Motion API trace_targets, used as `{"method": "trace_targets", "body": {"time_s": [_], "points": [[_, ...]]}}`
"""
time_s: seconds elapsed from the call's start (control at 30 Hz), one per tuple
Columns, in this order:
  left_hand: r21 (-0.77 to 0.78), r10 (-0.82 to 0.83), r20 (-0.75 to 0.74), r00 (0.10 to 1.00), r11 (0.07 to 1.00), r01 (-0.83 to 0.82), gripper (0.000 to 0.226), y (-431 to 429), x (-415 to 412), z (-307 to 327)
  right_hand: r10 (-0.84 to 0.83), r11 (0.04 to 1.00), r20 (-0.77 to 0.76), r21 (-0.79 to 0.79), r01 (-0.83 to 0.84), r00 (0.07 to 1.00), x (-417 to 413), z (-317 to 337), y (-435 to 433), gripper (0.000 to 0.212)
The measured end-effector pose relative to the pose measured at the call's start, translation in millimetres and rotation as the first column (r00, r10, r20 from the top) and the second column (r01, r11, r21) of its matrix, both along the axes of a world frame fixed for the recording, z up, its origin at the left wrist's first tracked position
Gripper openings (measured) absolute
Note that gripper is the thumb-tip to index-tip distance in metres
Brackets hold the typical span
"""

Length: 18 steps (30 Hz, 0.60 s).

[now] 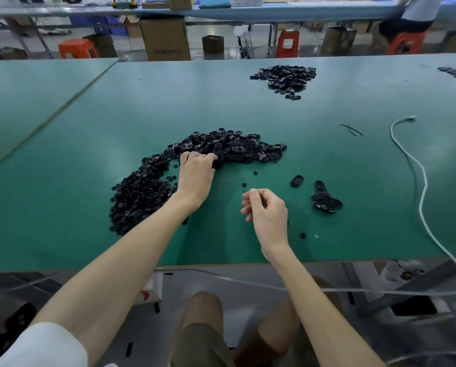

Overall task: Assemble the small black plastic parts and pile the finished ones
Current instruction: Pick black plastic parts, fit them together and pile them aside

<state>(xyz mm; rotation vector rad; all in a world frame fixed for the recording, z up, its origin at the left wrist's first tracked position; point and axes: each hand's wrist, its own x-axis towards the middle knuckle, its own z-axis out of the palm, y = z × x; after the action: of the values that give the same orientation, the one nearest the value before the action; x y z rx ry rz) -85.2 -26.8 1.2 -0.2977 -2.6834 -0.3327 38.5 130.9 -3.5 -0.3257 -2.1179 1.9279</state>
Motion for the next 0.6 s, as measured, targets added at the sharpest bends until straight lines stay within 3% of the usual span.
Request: {"method": "trace_targets", "body": {"time_s": [0.3,0.43,0.6], "points": [[-0.011,0.035,0.054,0.998,0.999,-0.034,0.032,0.0,6.8,2.1,0.006,1.0,-0.003,0.003,-0.006,1.0,0.0,0.1,-0.3,0.027],[0.184,0.015,0.097,0.995,0.982,-0.033,0.022,-0.3,8.5,4.3,0.002,1.0,-0.003,0.001,-0.002,1.0,-0.2,-0.4,-1.0,0.027],[0.431,-0.007,0.203,0.979,0.898,-0.083,0.022,-0.7,8.4,11.4,0.002,1.0,-0.01,-0.01,-0.002,1.0,-0.6,-0.3,-1.2,0.027]]}}
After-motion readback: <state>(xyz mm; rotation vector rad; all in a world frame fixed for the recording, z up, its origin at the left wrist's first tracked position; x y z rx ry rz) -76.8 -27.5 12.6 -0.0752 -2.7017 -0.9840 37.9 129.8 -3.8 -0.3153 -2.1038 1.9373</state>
